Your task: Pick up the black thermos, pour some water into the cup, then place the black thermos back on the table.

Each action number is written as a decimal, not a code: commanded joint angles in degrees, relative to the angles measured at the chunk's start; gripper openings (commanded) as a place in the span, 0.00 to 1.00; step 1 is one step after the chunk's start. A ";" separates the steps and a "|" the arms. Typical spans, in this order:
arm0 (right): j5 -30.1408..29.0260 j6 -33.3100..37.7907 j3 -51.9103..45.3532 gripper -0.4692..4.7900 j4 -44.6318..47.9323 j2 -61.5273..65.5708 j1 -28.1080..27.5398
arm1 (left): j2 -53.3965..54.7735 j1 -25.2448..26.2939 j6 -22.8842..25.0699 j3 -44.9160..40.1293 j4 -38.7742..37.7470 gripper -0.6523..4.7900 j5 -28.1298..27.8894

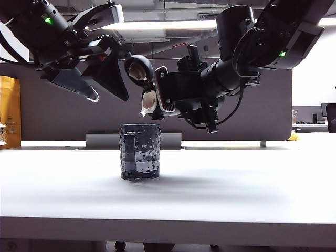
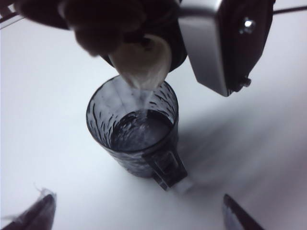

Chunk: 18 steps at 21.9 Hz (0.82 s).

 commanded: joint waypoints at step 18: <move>-1.73 -10.56 4.61 0.29 6.05 0.74 -0.02 | -0.15 -0.11 0.02 0.28 -5.16 1.00 -0.17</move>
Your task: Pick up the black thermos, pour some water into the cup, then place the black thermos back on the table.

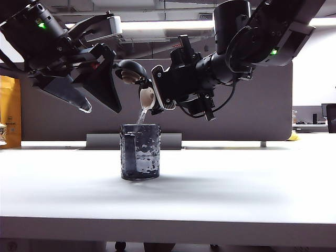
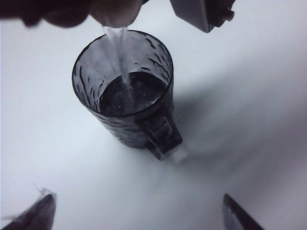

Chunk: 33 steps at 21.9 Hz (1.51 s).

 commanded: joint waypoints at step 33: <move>12.20 78.42 -2.84 0.29 2.67 -8.00 -0.07 | -16.17 -0.09 0.02 5.42 -1.44 1.00 -3.63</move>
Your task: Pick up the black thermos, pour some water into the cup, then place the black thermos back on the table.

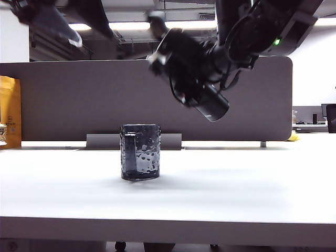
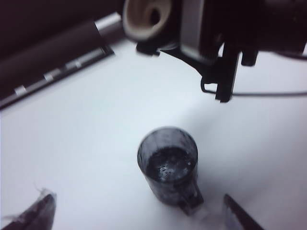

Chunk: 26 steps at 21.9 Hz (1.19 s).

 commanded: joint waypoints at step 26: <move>7.80 53.24 -45.53 0.29 37.38 -5.38 -5.79 | 12.52 -9.11 2.60 -0.04 7.08 1.00 20.44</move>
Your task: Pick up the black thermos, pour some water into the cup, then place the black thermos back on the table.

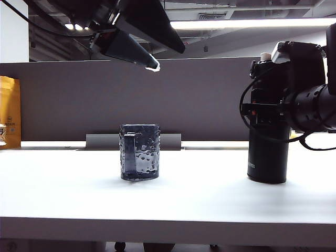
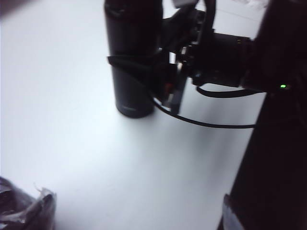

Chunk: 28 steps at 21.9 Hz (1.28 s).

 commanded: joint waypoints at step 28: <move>-7.17 1.01 -14.60 0.07 -14.53 -22.71 0.26 | -6.29 -0.07 -0.31 0.22 -7.76 0.13 -2.45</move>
